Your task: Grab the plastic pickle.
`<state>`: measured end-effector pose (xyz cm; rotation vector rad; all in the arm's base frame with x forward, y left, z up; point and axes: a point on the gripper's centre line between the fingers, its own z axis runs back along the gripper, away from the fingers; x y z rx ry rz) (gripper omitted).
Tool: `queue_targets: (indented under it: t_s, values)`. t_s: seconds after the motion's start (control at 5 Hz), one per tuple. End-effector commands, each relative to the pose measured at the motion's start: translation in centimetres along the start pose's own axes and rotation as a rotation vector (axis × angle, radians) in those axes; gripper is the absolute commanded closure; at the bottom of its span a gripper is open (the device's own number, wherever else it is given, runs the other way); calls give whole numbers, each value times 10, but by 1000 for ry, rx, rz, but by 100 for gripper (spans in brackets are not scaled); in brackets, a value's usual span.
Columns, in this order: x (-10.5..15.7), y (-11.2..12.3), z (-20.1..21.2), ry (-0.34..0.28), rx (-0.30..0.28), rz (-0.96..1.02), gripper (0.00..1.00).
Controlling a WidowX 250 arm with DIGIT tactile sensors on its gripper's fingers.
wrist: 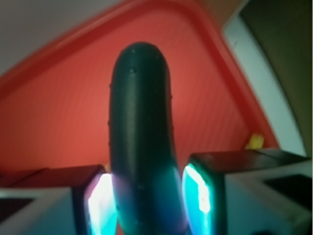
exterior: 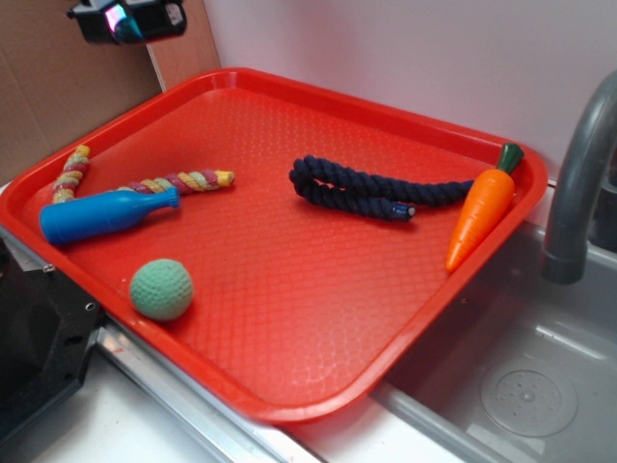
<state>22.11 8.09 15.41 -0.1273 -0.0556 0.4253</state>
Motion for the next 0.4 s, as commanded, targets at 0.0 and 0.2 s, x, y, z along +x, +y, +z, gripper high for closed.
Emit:
queue_targets:
  t_s: [0.0,0.2]
  values:
    - [-20,30,66,-86,-49,-158,100]
    - [-16,39,65,-103,-46,-117,100]
